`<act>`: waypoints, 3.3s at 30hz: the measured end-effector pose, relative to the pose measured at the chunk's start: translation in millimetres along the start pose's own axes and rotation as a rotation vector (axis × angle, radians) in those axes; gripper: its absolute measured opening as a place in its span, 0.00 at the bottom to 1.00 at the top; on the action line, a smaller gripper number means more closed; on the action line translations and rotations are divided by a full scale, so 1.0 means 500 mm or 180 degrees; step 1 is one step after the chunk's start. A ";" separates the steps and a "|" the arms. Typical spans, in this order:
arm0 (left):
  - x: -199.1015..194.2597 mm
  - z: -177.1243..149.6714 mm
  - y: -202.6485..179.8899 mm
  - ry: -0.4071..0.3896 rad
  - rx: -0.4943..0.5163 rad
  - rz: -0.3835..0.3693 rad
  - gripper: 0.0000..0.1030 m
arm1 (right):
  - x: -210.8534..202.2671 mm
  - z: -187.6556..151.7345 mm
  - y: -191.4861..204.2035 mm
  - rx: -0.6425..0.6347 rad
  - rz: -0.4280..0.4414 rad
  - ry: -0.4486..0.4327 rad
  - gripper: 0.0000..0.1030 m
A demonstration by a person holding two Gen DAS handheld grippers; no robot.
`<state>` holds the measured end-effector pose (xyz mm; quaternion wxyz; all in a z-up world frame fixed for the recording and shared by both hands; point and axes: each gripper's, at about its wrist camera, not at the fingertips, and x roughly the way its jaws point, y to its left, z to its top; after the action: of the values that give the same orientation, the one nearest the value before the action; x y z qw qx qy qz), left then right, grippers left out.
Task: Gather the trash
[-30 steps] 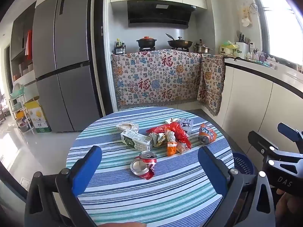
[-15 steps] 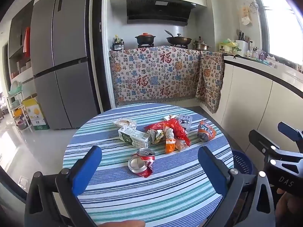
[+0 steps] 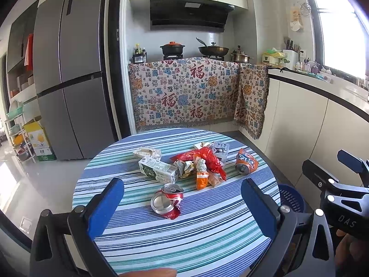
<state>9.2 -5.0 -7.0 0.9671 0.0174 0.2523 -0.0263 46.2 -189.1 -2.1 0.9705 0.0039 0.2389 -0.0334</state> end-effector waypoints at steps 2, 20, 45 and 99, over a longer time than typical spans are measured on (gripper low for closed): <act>0.000 0.000 0.000 -0.0002 -0.0003 -0.0005 1.00 | 0.000 0.001 0.000 -0.0004 -0.0010 -0.0002 1.00; -0.004 0.005 -0.002 -0.0016 0.0002 -0.0016 1.00 | -0.004 0.004 0.001 -0.0006 0.0000 -0.0034 1.00; 0.000 0.005 0.007 -0.0032 0.0026 0.0023 1.00 | -0.003 -0.002 0.009 -0.0050 -0.0001 -0.0027 1.00; 0.014 -0.014 0.011 0.0021 0.0061 0.0023 1.00 | 0.004 -0.017 0.013 -0.0071 0.0007 0.0030 1.00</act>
<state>12.1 0.6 -16.2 0.9662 0.0276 0.2552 -0.0251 44.4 -182.5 -10.7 0.9693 -0.0065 0.2439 -0.0297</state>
